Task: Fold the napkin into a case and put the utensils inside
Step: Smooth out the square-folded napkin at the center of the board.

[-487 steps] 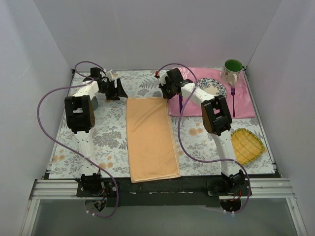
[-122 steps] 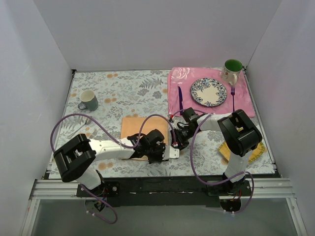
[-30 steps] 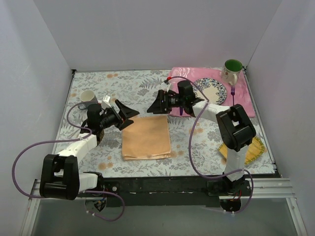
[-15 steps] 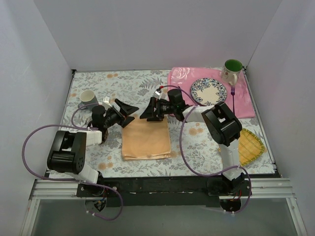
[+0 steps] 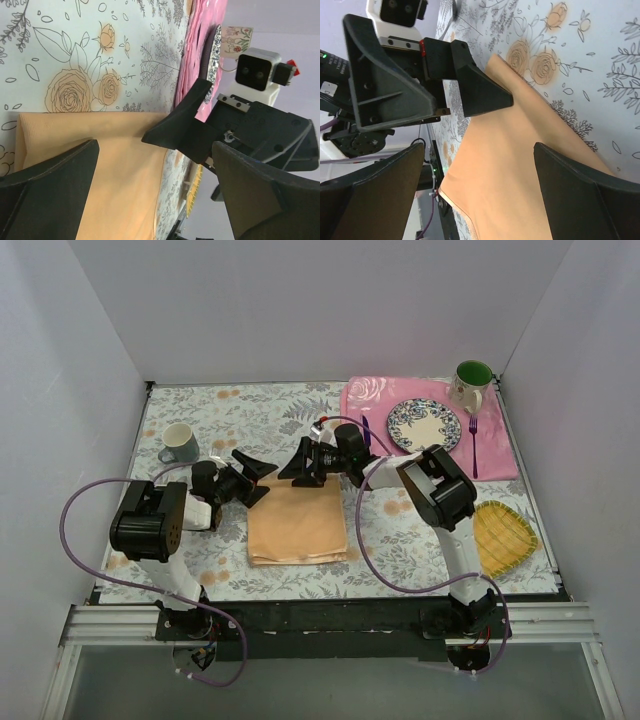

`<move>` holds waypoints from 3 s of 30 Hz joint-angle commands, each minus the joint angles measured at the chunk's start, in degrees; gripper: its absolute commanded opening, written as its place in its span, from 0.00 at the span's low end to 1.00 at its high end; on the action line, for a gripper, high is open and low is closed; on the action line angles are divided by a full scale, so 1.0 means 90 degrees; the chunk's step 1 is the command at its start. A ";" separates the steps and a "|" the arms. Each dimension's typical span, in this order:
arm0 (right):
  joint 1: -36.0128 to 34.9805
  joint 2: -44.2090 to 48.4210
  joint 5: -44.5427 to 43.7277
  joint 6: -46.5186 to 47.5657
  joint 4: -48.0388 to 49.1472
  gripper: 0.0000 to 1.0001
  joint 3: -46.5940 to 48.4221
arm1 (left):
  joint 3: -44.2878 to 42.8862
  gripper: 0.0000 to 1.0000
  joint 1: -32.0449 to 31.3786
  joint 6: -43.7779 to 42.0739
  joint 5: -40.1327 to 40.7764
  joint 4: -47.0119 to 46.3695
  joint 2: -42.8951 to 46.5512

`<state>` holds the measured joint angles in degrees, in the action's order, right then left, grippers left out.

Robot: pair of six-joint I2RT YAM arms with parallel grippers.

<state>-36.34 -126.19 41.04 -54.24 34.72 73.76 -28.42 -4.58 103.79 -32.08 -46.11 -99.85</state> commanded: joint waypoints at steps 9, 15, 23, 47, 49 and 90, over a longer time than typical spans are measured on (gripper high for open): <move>0.0238 -0.0090 -0.0009 -0.0155 0.0234 0.99 -0.0158 | 0.0131 0.98 0.0362 -0.0330 0.0439 0.0660 -0.0067; 0.0570 0.0066 0.0118 -0.0175 0.0107 0.99 -0.0431 | 0.0141 0.98 0.0440 -0.0438 0.0429 0.0738 -0.0097; 0.1029 0.0105 0.0216 -0.0389 0.0146 0.99 -0.0744 | 0.0141 0.98 0.0460 -0.0468 0.0410 0.0738 -0.0106; -0.0035 -0.0734 -0.0018 -0.2831 0.1729 0.99 0.0574 | 0.0258 0.98 0.0460 -0.0311 0.0185 0.0465 0.0030; -0.0035 -0.0832 -0.0222 -0.2724 0.1389 0.99 0.0565 | 0.0268 0.98 0.0460 -0.0311 0.0204 0.0484 0.0021; 0.0610 0.0161 0.0869 -0.1064 0.1094 0.99 0.0526 | -0.0425 0.98 0.0801 -0.1871 -0.3109 0.0968 0.1346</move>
<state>-29.04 -132.62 45.30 -67.42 44.51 77.69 -30.09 0.08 97.32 -42.33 -45.25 -99.46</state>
